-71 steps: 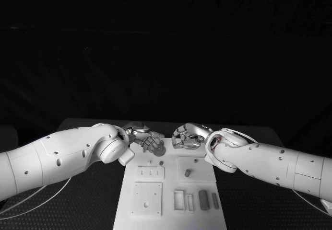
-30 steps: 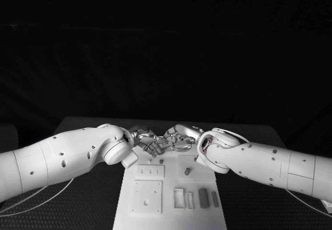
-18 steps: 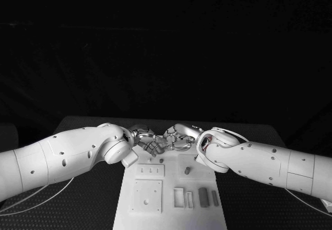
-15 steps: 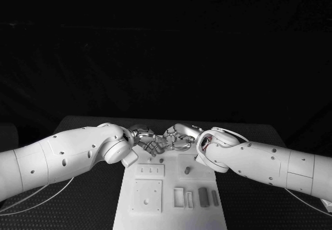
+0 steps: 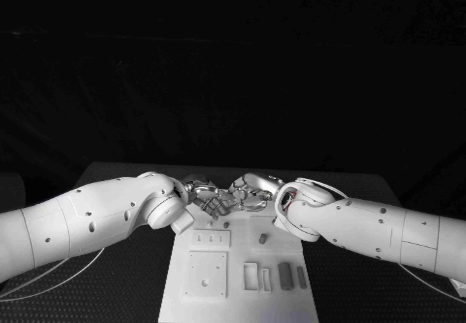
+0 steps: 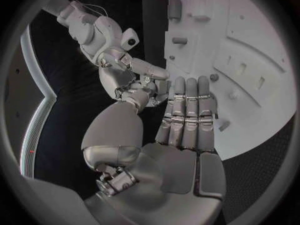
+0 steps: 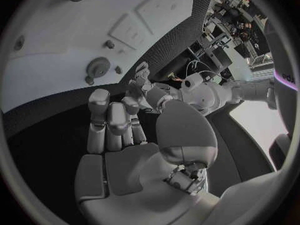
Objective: Assemble the parts on the task board
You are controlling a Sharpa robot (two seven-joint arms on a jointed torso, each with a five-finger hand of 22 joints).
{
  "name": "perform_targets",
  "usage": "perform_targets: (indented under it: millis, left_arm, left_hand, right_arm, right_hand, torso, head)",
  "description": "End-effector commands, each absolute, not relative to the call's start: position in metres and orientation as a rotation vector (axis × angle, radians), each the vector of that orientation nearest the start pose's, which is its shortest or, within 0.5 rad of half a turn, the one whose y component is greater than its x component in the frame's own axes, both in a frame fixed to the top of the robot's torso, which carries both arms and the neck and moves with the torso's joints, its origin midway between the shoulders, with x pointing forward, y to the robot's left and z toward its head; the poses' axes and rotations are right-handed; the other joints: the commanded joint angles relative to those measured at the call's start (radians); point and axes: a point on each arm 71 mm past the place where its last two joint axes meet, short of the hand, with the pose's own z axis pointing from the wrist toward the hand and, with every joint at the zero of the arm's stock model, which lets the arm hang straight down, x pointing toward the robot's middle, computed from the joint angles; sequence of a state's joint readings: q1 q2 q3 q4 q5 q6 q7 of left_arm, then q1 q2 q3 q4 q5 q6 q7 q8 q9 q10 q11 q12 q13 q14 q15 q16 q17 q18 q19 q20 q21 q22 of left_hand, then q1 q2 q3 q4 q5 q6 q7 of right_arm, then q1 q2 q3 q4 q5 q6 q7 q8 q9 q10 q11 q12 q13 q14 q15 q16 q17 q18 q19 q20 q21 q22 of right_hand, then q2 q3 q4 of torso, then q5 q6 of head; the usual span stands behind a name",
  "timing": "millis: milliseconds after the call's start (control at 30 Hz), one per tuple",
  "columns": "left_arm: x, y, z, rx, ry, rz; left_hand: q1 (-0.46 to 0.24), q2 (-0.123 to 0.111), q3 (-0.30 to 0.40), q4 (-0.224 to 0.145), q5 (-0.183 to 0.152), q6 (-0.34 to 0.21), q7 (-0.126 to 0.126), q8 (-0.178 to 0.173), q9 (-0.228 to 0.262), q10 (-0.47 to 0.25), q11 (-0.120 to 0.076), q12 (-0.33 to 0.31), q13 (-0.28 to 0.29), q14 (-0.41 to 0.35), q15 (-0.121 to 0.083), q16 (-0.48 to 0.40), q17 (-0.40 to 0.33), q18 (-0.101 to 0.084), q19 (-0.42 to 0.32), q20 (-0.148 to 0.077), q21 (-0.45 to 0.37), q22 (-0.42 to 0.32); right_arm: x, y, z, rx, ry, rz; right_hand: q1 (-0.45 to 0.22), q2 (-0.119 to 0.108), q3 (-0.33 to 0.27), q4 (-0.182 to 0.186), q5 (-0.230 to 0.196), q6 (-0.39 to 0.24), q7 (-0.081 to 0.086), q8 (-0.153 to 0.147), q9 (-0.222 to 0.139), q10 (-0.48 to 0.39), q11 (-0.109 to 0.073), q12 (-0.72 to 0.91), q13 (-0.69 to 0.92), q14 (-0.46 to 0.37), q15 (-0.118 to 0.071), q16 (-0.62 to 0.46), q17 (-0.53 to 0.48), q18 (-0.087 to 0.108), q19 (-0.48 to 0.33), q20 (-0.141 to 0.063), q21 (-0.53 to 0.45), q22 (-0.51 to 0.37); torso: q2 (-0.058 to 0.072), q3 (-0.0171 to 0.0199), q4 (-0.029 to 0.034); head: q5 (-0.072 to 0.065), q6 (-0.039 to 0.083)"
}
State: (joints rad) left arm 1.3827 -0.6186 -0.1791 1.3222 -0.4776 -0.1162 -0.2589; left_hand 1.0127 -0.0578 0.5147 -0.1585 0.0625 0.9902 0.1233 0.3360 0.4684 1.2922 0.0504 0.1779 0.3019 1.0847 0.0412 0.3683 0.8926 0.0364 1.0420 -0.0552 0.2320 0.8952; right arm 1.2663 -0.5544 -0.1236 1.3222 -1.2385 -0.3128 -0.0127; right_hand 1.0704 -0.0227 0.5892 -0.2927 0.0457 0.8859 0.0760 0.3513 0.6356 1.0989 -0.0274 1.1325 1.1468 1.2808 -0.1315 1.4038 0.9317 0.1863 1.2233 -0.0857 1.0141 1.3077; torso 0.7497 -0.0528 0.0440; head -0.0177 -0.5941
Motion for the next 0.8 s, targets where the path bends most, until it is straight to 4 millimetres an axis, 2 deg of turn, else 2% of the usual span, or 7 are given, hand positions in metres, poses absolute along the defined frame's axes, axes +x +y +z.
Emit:
perform_targets:
  millis: [33,233,367,800]
  left_arm:
    - [0.5249,0.1417,-0.1788,-0.629,2.128,-0.996]
    - [0.5251,0.1431,-0.1788,-0.634,2.122,-0.994]
    - [0.5252,0.1436,-0.1789,-0.635,2.122,-0.993]
    - [0.5252,0.1451,-0.1797,-0.637,2.123,-0.989]
  left_hand:
    - [0.002,0.013,0.009,-0.020,0.044,0.011,-0.002,-0.002,-0.004,0.010,-0.001,-0.004,0.005,0.010,0.001,-0.010,0.009,0.016,0.008,-0.001,0.001,0.005]
    - [-0.002,0.036,0.036,-0.062,0.161,0.017,-0.003,-0.006,-0.008,0.015,-0.001,-0.014,0.018,0.017,0.001,-0.027,0.030,0.013,0.011,-0.002,-0.005,0.019]
    - [0.001,0.050,0.051,-0.079,0.200,0.019,-0.003,-0.006,-0.008,0.016,-0.001,-0.017,0.023,0.020,0.001,-0.033,0.037,0.012,0.013,-0.002,-0.007,0.024]
    - [-0.006,0.067,0.067,-0.091,0.236,0.034,-0.009,0.004,-0.001,0.030,-0.007,-0.016,0.034,0.034,-0.003,-0.038,0.054,0.012,0.023,-0.006,-0.006,0.035]
  right_arm:
    - [0.5100,-0.0989,-0.1908,-0.168,1.722,0.877]
    - [0.5111,-0.0991,-0.1922,-0.166,1.725,0.873]
    - [0.5113,-0.0992,-0.1928,-0.166,1.727,0.871]
    - [0.5116,-0.0999,-0.1939,-0.165,1.733,0.868]
  right_hand:
    - [0.009,-0.002,-0.006,0.001,0.002,0.136,0.000,0.002,-0.001,-0.001,-0.007,0.004,-0.001,0.000,-0.009,0.001,-0.001,0.075,-0.001,-0.007,0.004,0.014]
    - [0.009,-0.002,-0.006,0.001,0.002,0.136,0.000,0.003,0.000,-0.001,-0.007,0.004,-0.001,0.000,-0.009,0.000,-0.001,0.075,-0.001,-0.008,0.004,0.014]
    - [0.009,-0.002,-0.006,0.001,0.002,0.136,0.000,0.003,0.000,-0.001,-0.007,0.004,-0.001,0.000,-0.009,0.000,-0.001,0.075,-0.001,-0.008,0.004,0.014]
    - [0.009,-0.002,-0.006,0.001,0.002,0.136,0.000,0.003,0.001,-0.001,-0.007,0.004,-0.001,0.000,-0.010,0.000,-0.001,0.075,0.000,-0.008,0.004,0.014]
  torso:
    - [0.000,0.0000,0.0005]
    - [0.000,0.0003,0.0008]
    - [0.000,-0.0002,0.0015]
    - [0.000,-0.0006,0.0005]
  head:
    - [0.000,-0.002]
    - [0.001,-0.002]
    - [0.001,-0.003]
    - [0.000,-0.006]
